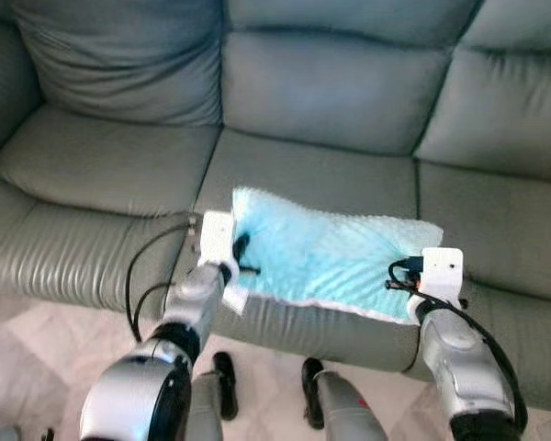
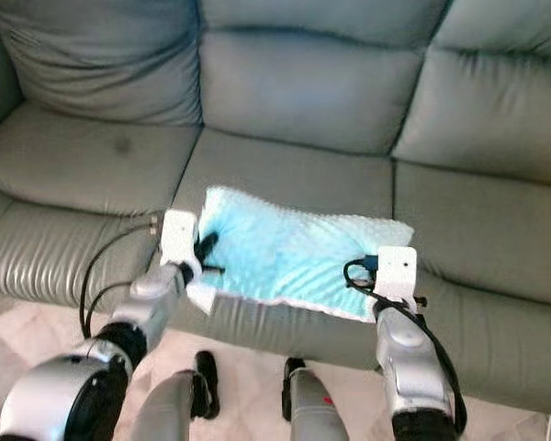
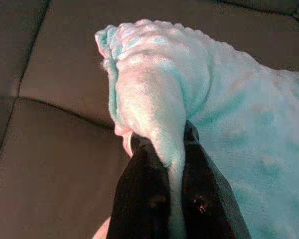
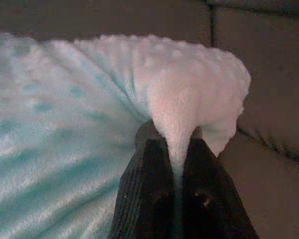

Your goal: Move the pillow to the sofa

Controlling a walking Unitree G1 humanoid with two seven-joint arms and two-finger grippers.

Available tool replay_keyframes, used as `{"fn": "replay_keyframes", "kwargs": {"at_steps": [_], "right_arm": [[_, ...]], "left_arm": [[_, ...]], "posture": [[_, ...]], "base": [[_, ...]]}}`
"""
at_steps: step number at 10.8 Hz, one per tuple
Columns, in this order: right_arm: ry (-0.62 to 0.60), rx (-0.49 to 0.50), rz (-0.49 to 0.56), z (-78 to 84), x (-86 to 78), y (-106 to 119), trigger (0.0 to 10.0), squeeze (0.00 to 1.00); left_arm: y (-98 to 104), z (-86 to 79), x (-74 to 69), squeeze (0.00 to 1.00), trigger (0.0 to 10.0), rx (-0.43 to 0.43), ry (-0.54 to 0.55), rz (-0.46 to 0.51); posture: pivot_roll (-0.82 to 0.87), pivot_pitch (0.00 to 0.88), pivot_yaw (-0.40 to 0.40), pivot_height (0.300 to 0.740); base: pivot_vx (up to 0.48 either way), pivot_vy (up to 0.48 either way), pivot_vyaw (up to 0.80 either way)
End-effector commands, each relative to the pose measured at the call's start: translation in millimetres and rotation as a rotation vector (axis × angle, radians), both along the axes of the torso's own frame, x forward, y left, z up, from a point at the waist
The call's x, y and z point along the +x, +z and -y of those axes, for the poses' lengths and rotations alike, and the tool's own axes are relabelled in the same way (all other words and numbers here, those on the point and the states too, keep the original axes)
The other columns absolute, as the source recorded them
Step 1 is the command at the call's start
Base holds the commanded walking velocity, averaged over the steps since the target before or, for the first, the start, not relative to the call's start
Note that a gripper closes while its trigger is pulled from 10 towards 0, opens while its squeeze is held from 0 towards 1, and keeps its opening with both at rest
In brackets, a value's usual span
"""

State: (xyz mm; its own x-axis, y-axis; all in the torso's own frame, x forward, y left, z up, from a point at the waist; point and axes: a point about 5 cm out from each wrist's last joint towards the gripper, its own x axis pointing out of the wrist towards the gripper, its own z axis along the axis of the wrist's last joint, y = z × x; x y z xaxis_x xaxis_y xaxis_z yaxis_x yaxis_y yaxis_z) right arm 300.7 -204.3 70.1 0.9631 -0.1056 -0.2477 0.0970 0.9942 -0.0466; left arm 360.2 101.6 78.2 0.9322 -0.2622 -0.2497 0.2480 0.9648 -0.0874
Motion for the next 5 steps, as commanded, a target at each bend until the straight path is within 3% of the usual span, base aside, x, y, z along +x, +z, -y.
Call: {"fn": "replay_keyframes", "kwargs": {"at_steps": [1, 3, 5], "right_arm": [[-0.012, 0.022, -0.029, 3.8, -6.4, -11, 10.0, 0.0], [0.021, 0.026, 0.009, -1.2, 7.5, -14, 10.0, 0.0], [0.015, -0.033, 0.094, -5.6, 23.4, 2, 10.0, 0.0]], "left_arm": [[-12, -1.7, -6.3, 0.0, 10.0, 0.006, 0.015, -0.046], [-7, -8.4, -1.9, 0.0, 10.0, 0.033, 0.095, -0.036], [-9, -15.9, -1.8, 0.0, 10.0, -0.029, 0.158, -0.067]], "posture": [[-0.19, 0.443, 0.039, 0.74], [-0.19, 0.452, 0.036, 0.74], [-0.16, 0.465, 0.042, 0.74]], "base": [[0.0, 0.0, 0.0], [0.0, 0.0, 0.0], [0.0, 0.0, 0.0]]}}
